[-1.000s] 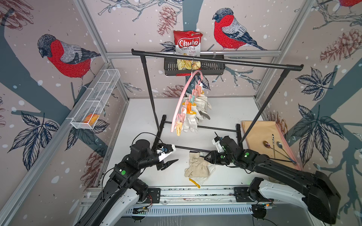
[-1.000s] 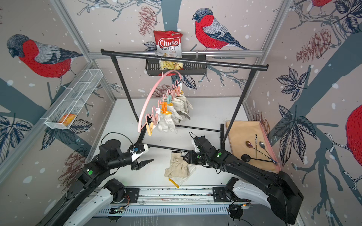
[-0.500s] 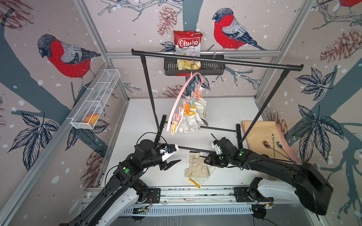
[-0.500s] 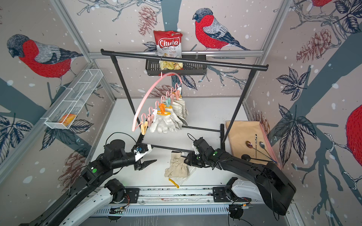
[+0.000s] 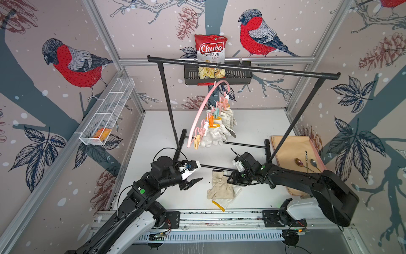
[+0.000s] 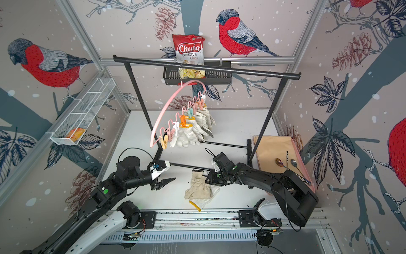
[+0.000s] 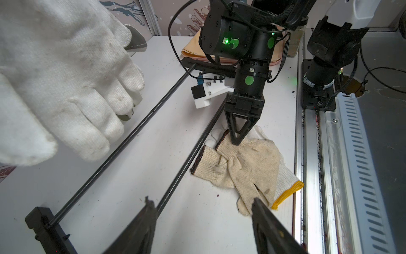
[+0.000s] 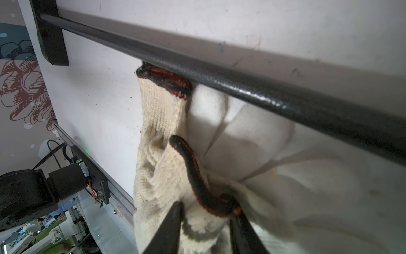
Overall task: Clip the gloves onto a hanger to dry
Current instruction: Pick up the glove from the center of the board.
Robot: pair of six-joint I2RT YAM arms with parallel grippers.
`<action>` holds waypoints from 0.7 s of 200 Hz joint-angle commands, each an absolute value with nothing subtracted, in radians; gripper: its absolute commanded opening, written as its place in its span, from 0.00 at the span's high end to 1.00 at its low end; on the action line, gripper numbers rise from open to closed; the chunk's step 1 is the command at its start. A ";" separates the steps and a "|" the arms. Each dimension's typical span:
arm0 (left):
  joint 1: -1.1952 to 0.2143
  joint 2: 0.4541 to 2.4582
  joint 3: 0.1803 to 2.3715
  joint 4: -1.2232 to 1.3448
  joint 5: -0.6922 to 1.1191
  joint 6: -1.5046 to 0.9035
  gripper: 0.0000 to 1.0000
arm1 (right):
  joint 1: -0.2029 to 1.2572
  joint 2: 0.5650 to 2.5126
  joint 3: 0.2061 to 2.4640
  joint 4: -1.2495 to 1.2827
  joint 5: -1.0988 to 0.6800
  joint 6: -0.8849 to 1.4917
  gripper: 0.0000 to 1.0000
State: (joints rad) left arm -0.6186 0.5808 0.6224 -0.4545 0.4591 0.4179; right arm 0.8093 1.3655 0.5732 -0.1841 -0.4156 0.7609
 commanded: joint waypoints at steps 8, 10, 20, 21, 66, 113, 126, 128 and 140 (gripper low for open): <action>-0.621 0.580 0.636 -0.421 0.443 0.394 0.33 | 0.810 1.339 0.581 -0.189 -0.409 0.746 0.80; -0.621 0.579 0.636 -0.420 0.442 0.391 0.33 | 0.809 1.335 0.582 -0.191 -0.405 0.746 0.80; -0.621 0.577 0.638 -0.415 0.444 0.375 0.33 | 0.810 1.308 0.586 -0.206 -0.391 0.747 0.85; -0.620 0.576 0.639 -0.414 0.445 0.374 0.33 | 0.810 1.305 0.586 -0.208 -0.390 0.747 0.85; -0.621 0.562 0.671 -0.349 0.491 0.215 0.34 | 0.830 1.124 0.618 -0.287 -0.335 0.754 0.93; -0.621 0.558 0.683 -0.220 0.583 -0.024 0.38 | 0.945 0.977 0.789 -0.435 -0.223 0.596 0.93; -0.621 0.561 0.656 -0.135 0.632 -0.116 0.41 | 1.004 0.936 0.832 -0.434 -0.166 0.534 0.93; -0.620 0.561 0.652 -0.119 0.641 -0.129 0.42 | 1.013 0.931 0.838 -0.431 -0.158 0.526 0.93; -0.621 0.567 0.614 -0.013 0.695 -0.237 0.45 | 1.049 0.902 0.862 -0.415 -0.126 0.478 0.93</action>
State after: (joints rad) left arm -0.6193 0.5591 0.6586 -0.2447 0.5709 -0.0010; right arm 0.9901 0.9463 0.8154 -0.4030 -0.2359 0.6186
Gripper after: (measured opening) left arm 0.577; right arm 0.092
